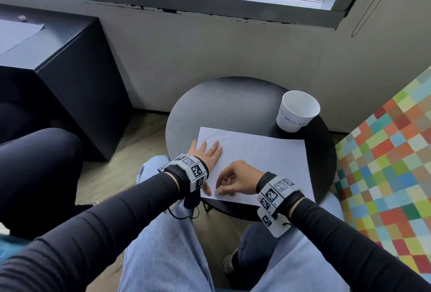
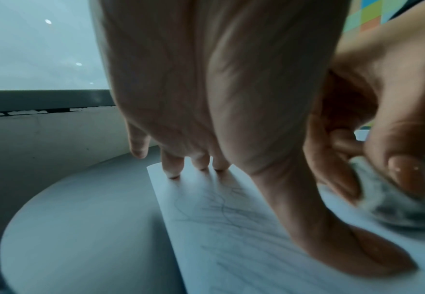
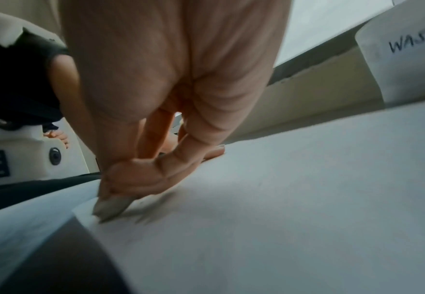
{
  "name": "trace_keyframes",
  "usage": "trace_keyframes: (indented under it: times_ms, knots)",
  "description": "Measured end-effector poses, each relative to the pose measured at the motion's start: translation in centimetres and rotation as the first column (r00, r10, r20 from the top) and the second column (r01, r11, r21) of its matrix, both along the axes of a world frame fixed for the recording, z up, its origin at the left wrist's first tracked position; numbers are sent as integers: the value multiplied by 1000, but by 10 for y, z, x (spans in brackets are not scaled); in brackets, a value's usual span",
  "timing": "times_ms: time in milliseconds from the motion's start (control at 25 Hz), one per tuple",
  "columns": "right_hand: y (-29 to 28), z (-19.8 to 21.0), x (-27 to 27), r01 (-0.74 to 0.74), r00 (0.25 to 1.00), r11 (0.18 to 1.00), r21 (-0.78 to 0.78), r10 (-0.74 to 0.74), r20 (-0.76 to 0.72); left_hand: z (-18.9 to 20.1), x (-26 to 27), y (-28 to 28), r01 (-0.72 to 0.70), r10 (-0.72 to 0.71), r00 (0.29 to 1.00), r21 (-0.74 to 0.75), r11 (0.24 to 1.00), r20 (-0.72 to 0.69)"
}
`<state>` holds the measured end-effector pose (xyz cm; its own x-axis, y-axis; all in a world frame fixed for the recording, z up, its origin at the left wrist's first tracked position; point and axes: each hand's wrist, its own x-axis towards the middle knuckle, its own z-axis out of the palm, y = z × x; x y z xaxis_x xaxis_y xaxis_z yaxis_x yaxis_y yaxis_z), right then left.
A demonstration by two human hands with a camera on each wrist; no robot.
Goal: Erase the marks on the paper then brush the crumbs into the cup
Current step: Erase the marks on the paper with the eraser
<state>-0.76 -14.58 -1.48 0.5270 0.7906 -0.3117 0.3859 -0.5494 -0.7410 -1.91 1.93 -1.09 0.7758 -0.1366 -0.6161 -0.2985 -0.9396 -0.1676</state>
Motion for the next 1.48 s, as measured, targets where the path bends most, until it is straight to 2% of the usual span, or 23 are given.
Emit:
trace_keyframes:
  times_ms: [80,160,200,360,440,520,560,760,920,1040,1200,1320,1480]
  knots:
    - [4,1,3,-12,999,1000,-18,12,51,0,1,-1,7,-7,1000,20,1000,0]
    - [11,-2,2,84,979,996,24,-87,182,-1,3,-1,14,-14,1000,31,999,-2]
    - [11,-3,0,114,973,993,40,-119,196,-1,3,0,15,-15,1000,33,999,-2]
    - [4,2,1,-11,1000,1000,-11,11,29,1,2,-1,6,-6,1000,42,999,-2]
    - [4,-1,6,97,989,995,14,-98,112,1,2,-1,11,-12,1000,41,999,3]
    - [6,-8,7,280,934,956,85,-292,208,0,3,-1,9,-9,1000,24,1000,8]
    - [7,-11,4,317,918,943,98,-331,219,0,2,-1,0,0,1000,12,1000,10]
    - [6,-3,-4,159,978,987,-13,-156,141,0,2,-4,-23,23,1000,12,1000,12]
    - [10,-4,-2,276,919,961,-2,-263,295,-1,1,-3,-15,15,1000,16,1000,19]
    - [13,-3,-6,190,953,982,-20,-179,245,-1,1,-3,-11,11,1000,19,1000,22]
    - [12,-5,-2,268,918,963,22,-262,299,0,0,-3,-13,13,1000,8,1000,24]
    - [15,-3,-9,169,955,986,-17,-159,251,1,1,-3,-19,19,1000,14,1000,21]
    - [14,-5,3,303,909,953,7,-292,299,0,2,-3,-12,12,1000,6,1000,23]
